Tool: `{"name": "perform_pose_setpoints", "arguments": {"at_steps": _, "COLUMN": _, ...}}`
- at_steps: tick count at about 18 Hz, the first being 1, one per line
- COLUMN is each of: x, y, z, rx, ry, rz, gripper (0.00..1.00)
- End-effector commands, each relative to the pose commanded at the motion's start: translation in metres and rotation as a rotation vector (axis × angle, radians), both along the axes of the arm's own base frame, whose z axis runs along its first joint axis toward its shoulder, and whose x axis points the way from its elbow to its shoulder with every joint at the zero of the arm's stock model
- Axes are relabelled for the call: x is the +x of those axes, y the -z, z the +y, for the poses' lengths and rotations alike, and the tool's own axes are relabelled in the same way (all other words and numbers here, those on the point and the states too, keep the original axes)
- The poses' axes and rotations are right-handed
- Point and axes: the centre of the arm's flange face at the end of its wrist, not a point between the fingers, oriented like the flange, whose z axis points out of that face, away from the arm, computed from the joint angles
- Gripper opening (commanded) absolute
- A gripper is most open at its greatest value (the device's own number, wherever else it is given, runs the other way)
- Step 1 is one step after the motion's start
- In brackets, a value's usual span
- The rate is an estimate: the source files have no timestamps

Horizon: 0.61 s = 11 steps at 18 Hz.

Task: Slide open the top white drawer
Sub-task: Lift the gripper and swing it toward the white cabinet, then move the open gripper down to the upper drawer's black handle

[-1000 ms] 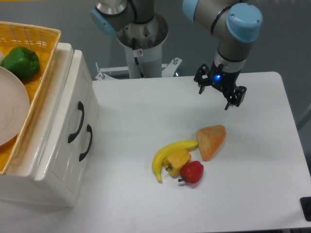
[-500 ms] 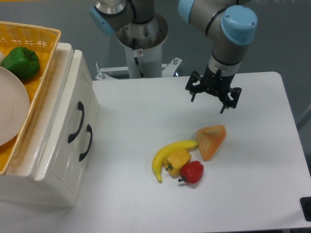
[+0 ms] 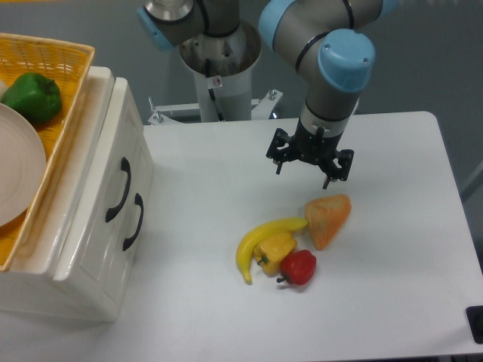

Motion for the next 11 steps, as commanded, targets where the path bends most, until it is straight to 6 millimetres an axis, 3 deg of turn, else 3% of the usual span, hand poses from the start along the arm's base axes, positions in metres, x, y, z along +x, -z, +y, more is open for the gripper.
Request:
{"name": "perform_pose_setpoints", "arguments": {"at_steps": 4, "x": 0.030, "y": 0.008, "z": 0.033, "rx": -0.018, "ry": -0.089, "rz": -0.031, "gripper": 1.00}}
{"name": "perform_pose_setpoints", "arguments": {"at_steps": 11, "x": 0.070, "y": 0.007, "z": 0.064, "rx": -0.027, "ry": -0.143, "rz": -0.061, "gripper": 1.00}}
